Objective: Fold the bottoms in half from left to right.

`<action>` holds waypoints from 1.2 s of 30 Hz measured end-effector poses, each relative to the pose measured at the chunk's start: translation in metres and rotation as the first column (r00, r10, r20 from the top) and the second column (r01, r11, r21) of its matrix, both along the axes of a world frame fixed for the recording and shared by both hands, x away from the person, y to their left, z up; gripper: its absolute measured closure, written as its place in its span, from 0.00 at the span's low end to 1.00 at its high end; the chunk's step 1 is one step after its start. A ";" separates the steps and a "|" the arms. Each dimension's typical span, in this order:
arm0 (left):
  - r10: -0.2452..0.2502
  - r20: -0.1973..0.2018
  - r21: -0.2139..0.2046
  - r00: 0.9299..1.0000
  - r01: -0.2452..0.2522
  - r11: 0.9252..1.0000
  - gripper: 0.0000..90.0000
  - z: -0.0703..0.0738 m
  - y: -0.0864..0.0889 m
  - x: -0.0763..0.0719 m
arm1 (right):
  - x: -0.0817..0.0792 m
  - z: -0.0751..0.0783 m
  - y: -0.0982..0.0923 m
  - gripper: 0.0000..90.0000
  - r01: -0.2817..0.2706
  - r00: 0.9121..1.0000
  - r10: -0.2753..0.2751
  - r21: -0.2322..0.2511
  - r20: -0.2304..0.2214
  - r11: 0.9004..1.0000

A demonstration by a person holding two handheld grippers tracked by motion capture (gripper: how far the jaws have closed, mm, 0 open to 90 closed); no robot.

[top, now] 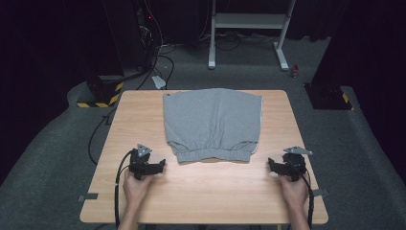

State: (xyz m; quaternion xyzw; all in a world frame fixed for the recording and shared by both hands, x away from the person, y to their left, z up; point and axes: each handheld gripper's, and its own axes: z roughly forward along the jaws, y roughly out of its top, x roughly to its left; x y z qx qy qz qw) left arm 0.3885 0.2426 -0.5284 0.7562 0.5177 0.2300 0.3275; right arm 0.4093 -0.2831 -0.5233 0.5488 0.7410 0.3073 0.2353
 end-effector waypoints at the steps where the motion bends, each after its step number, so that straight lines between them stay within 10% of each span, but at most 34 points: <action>1: 0.000 0.000 -0.001 1.000 0.000 1.000 0.17 0.000 0.000 0.000 | 0.000 0.000 0.000 0.20 0.000 1.000 0.000 0.000 0.000 1.000; 36: -0.002 0.002 -0.006 1.000 0.002 1.000 0.18 0.000 -0.002 0.002 | 0.000 0.000 0.001 0.28 -0.024 1.000 0.024 0.001 0.010 1.000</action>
